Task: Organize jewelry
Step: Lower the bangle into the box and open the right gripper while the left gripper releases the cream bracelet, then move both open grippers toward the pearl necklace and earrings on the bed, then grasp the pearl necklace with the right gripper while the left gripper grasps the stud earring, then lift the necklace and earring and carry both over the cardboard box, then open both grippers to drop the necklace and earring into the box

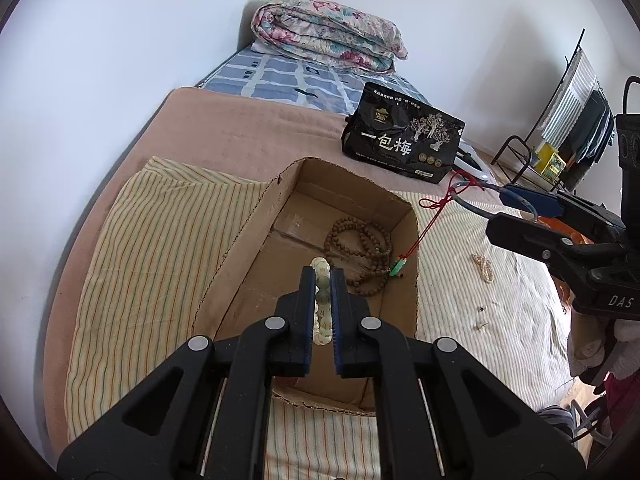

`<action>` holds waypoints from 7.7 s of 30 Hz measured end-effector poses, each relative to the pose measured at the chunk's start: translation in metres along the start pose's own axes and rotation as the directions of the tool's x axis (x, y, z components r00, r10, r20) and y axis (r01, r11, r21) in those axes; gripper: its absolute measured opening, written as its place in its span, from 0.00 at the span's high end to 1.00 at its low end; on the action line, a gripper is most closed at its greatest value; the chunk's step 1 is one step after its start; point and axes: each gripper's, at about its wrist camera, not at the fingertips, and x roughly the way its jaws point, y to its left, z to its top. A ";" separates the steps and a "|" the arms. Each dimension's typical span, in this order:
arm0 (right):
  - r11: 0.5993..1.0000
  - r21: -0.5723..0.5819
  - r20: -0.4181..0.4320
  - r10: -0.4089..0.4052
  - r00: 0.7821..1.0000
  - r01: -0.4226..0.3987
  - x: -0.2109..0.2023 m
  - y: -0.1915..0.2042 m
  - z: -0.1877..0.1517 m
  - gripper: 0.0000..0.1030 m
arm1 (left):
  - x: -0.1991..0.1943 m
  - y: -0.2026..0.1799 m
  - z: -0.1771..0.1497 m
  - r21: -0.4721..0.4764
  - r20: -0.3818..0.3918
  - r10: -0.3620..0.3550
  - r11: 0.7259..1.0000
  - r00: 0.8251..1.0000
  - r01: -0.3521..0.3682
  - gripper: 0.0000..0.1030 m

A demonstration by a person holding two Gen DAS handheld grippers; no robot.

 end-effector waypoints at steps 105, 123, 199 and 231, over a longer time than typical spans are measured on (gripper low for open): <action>0.945 0.248 -0.136 -0.182 0.974 0.211 0.021 -0.223 -0.168 0.14 | 0.153 -0.238 -0.102 0.378 -0.296 -0.132 0.893 0.946 0.243 0.78; 0.944 0.201 -0.198 -0.224 0.954 0.263 0.060 -0.225 -0.167 0.16 | 0.167 -0.241 -0.109 0.421 -0.236 -0.075 0.890 0.969 0.172 0.93; 0.993 0.084 0.060 -0.092 0.994 0.087 -0.065 -0.064 -0.043 0.96 | -0.016 -0.117 -0.030 0.286 0.107 0.006 0.958 0.994 -0.037 0.94; 0.998 0.054 -0.054 -0.015 0.998 0.018 0.055 0.002 -0.006 0.95 | 0.012 -0.021 -0.015 0.189 0.027 0.083 0.978 0.996 -0.087 0.94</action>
